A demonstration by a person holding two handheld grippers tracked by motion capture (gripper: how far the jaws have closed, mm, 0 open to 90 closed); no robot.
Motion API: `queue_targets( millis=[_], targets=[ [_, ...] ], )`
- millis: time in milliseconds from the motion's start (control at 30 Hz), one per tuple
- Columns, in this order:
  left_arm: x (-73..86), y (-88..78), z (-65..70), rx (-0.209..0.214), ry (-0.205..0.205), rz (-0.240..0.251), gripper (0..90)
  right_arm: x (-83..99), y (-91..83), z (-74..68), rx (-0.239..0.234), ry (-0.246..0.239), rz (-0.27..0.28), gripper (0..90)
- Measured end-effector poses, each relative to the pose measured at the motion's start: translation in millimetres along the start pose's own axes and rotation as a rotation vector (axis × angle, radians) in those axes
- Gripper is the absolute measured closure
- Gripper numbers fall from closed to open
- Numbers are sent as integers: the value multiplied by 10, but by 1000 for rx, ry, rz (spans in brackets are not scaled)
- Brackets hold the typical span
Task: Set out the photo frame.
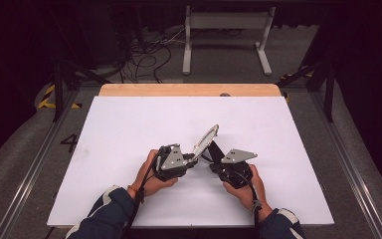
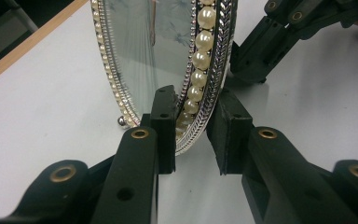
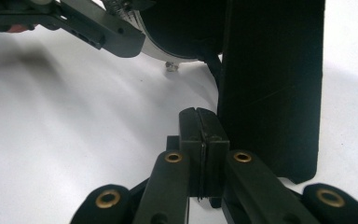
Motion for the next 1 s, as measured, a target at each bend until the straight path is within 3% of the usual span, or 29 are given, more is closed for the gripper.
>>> queue_targets(
  millis=[467,733,1000],
  targets=[
    [44,46,-39,36,-30,-12,703,25,5,38,7,7,-4,876],
    [22,53,-2,37,10,-19,721,34,-9,63,16,14,-14,881],
    [11,58,21,48,12,-17,727,49,-25,109,33,2,-19,878]
  ],
)
Point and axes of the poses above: each handheld gripper's, and its own axes: y roughly forward along the jaws, x roughly out of its underside, z roughly to its right, the point moved 3 cm from there along y, roughly forward along the jaws, and after that the axes turned 7 degrees about -y, right-handed, at the moved point
